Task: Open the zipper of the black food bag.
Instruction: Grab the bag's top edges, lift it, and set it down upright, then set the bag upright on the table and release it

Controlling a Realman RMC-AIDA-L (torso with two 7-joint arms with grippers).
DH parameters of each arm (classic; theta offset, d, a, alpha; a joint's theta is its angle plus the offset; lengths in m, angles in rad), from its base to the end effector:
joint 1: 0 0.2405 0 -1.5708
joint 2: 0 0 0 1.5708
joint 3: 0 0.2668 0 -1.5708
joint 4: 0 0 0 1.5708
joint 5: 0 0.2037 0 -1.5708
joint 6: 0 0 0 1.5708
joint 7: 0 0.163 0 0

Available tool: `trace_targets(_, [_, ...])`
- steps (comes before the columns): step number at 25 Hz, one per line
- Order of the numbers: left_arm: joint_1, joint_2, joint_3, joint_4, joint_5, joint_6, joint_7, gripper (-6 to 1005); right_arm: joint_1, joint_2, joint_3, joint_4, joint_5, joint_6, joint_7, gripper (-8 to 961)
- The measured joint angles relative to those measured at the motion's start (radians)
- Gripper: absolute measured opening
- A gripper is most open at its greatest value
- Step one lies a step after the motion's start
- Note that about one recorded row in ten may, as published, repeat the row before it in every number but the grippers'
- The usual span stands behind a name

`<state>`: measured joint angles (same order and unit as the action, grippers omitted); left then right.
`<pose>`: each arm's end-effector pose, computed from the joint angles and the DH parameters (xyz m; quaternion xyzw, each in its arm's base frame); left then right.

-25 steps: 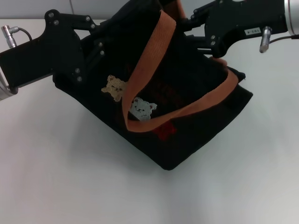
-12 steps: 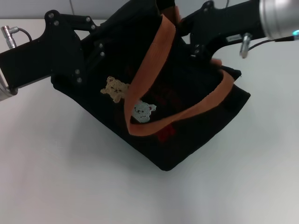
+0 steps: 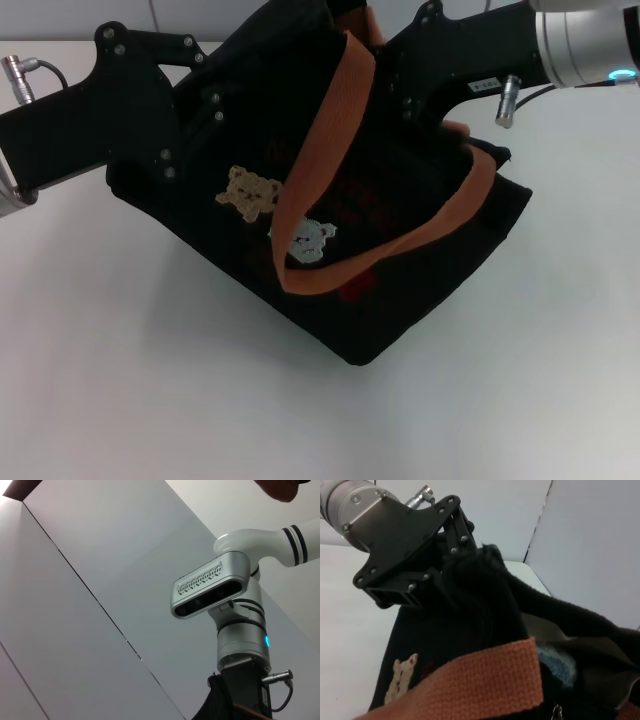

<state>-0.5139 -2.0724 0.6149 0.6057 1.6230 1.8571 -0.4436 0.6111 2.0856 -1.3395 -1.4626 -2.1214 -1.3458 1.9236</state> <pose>-0.2107 0.3204 0.0282 -0.8401 0.2445 -0.3783 0.3021 0.0896 0.3736 -0.0132 -0.9826 -0.0239 0.0642 0.1728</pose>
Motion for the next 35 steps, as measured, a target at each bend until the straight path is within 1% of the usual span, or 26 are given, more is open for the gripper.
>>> trace_targets(1, [0.0,0.0,-0.001,-0.001,0.0,0.0,0.002,101,-0.005,-0.001,0.001,-0.004,0.001,-0.016,-0.009,37])
trace_targets(5, [0.001,-0.003,0.002,-0.014,-0.032,-0.014,0.013,101,-0.015,-0.002,0.009,-0.015,0.001,-0.059,-0.02,5])
trace_targets(11, [0.0,-0.004,0.003,-0.038,-0.063,-0.047,0.013,101,-0.062,-0.004,0.076,-0.069,-0.071,-0.237,-0.039,-1])
trace_targets(13, [-0.001,-0.004,0.003,-0.042,-0.064,-0.051,0.013,101,-0.09,-0.004,0.085,-0.083,-0.098,-0.282,-0.045,6])
trace_targets(18, [-0.009,-0.004,0.002,-0.058,-0.079,-0.073,0.013,101,-0.186,-0.003,0.105,-0.111,-0.119,-0.398,-0.049,38])
trace_targets(21, [-0.011,-0.003,0.002,-0.062,-0.081,-0.078,0.012,101,-0.246,-0.002,0.126,-0.119,-0.154,-0.406,-0.049,58])
trace_targets(22, [-0.012,-0.003,0.002,-0.07,-0.081,-0.084,0.012,101,-0.26,0.001,0.154,-0.115,-0.154,-0.395,-0.042,64])
trace_targets(23, [-0.014,-0.003,0.0,-0.081,-0.082,-0.092,0.012,101,-0.27,0.0,0.223,-0.089,-0.107,-0.389,-0.023,71])
trace_targets(24, [-0.014,-0.002,-0.007,-0.104,-0.087,-0.105,0.009,101,-0.27,0.0,0.223,-0.089,-0.107,-0.389,-0.023,77])
trace_targets(25, [-0.014,-0.002,-0.011,-0.121,-0.092,-0.115,0.007,101,-0.272,-0.002,0.26,-0.069,-0.055,-0.396,-0.016,83])
trace_targets(26, [-0.009,0.0,-0.018,-0.151,-0.103,-0.127,0.003,101,-0.28,-0.004,0.348,-0.027,0.09,-0.411,-0.011,90])
trace_targets(27, [-0.004,0.001,-0.023,-0.179,-0.111,-0.136,0.001,101,-0.28,-0.004,0.348,-0.027,0.09,-0.411,-0.011,96])
trace_targets(29, [0.013,0.003,-0.026,-0.243,-0.133,-0.141,0.001,101,-0.291,-0.004,0.434,0.024,0.224,-0.416,-0.026,109])
trace_targets(30, [0.023,0.003,-0.026,-0.269,-0.143,-0.141,0.001,101,-0.293,-0.005,0.464,0.051,0.266,-0.416,-0.032,115])
trace_targets(31, [0.05,-0.002,-0.026,-0.331,-0.187,-0.132,0.004,101,-0.291,-0.006,0.518,0.108,0.332,-0.421,-0.053,122])
trace_targets(32, [0.05,-0.002,-0.026,-0.331,-0.187,-0.132,0.004,109,-0.291,-0.006,0.518,0.108,0.332,-0.421,-0.053,128])
trace_targets(35, [0.088,-0.004,-0.026,-0.402,-0.248,-0.084,0.01,134,-0.286,-0.007,0.558,0.174,0.376,-0.439,-0.101,148])
